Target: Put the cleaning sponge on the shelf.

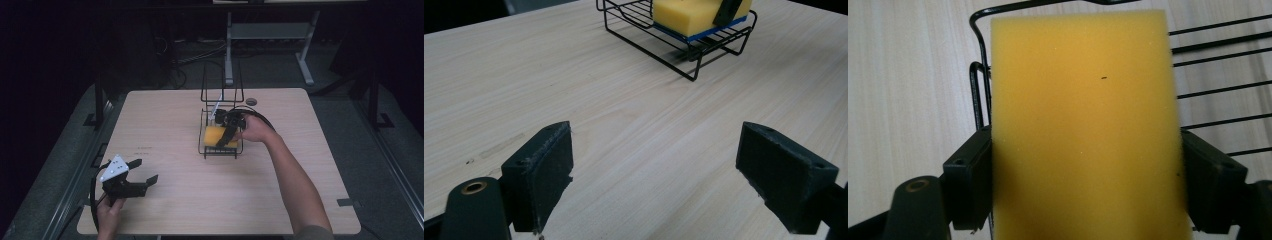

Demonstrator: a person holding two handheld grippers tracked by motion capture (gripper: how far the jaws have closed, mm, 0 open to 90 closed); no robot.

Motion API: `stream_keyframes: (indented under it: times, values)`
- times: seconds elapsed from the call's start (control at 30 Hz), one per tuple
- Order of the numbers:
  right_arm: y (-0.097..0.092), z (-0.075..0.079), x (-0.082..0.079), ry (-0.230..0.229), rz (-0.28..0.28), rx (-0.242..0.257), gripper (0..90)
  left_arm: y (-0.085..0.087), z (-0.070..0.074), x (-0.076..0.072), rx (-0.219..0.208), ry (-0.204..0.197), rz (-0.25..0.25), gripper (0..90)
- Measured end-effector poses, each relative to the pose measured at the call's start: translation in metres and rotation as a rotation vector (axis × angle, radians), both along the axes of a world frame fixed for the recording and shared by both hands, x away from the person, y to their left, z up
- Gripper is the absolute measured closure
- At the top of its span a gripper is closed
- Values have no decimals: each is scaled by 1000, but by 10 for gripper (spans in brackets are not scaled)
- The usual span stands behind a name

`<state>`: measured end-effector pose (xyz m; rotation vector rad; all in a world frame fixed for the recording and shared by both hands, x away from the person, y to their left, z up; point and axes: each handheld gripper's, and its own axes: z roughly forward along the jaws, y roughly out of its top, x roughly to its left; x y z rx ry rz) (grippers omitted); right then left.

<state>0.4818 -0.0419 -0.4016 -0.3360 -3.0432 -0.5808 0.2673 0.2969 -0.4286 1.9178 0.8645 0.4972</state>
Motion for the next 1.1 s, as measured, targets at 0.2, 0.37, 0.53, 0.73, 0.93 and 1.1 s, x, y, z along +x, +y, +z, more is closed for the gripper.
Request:
stream_keyframes:
  times: [0.2,0.37,0.53,0.73,0.93,1.1]
  values:
    - [1,-6,0,1,-7,22,207,1,0,-1,-2,1,-4,146]
    - [-2,-11,0,0,-18,39,203,1,0,0,-4,3,-1,146]
    - [-3,-10,0,-2,-22,39,197,0,0,-1,3,2,-6,146]
    - [-5,-6,-1,-9,-38,48,155,1,0,-1,1,3,-5,146]
    - [-6,0,-5,-18,-37,59,151,-1,-1,-1,5,5,-8,146]
    - [-9,6,-6,-24,-37,67,148,-1,-1,0,8,4,-10,146]
